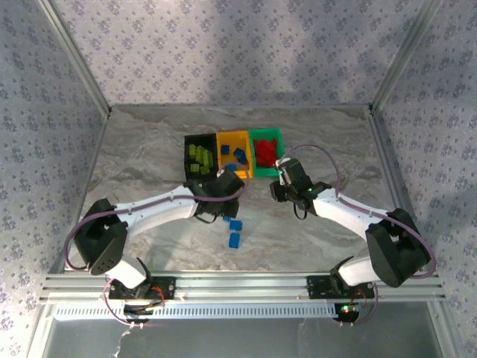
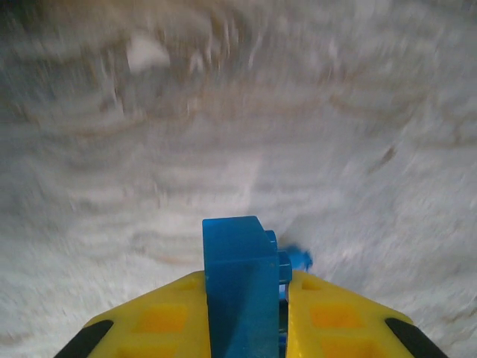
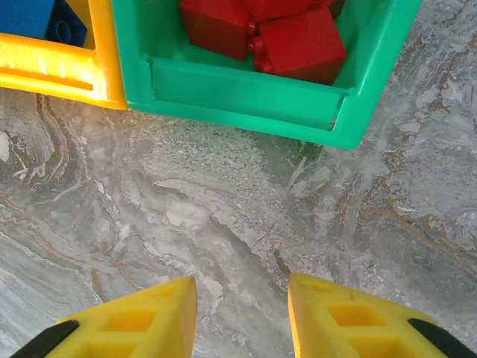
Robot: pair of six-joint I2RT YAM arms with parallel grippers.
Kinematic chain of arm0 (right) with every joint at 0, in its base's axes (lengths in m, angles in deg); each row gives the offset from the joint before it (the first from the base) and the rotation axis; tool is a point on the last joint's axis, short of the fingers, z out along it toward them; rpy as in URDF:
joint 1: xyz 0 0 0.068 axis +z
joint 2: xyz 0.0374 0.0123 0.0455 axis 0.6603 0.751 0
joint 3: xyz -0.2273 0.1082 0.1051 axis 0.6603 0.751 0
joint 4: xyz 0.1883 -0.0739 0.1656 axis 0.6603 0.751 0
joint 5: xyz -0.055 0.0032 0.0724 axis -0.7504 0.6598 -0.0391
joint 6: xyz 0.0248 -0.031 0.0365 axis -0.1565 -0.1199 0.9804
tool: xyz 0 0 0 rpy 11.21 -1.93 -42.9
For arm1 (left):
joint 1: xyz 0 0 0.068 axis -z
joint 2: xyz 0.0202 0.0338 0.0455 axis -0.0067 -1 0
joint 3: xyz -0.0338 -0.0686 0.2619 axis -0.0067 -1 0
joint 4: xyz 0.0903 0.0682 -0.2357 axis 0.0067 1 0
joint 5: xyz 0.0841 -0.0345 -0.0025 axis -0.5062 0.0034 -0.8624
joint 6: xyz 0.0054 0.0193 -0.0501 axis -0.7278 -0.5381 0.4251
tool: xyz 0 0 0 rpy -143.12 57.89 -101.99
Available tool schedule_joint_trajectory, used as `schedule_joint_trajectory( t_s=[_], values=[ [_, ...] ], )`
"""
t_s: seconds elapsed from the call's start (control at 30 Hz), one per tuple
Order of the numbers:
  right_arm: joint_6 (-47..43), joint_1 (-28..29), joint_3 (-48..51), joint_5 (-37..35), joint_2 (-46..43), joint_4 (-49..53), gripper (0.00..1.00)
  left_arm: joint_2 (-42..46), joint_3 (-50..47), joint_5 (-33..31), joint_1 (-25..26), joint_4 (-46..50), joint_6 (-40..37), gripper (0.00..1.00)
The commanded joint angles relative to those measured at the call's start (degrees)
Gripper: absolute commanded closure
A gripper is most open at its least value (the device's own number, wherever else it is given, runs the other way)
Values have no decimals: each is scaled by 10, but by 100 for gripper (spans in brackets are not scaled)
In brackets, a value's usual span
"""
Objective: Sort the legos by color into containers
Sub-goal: Place the lego in the container.
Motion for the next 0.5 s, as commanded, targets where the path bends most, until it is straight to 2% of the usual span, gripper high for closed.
schedule_joint_trajectory(
  t_s=[0.0,0.33,0.47],
  values=[
    [11,0,6,1,-6,-7,61,-36,74,-25,-34,37,-46,77],
    [13,-3,6,2,-1,-19,61,-168,292,-51,-122,87,-118,77],
    [15,-2,6,10,7,-25,61,-238,384,-31,-151,108,-140,77]
  ],
)
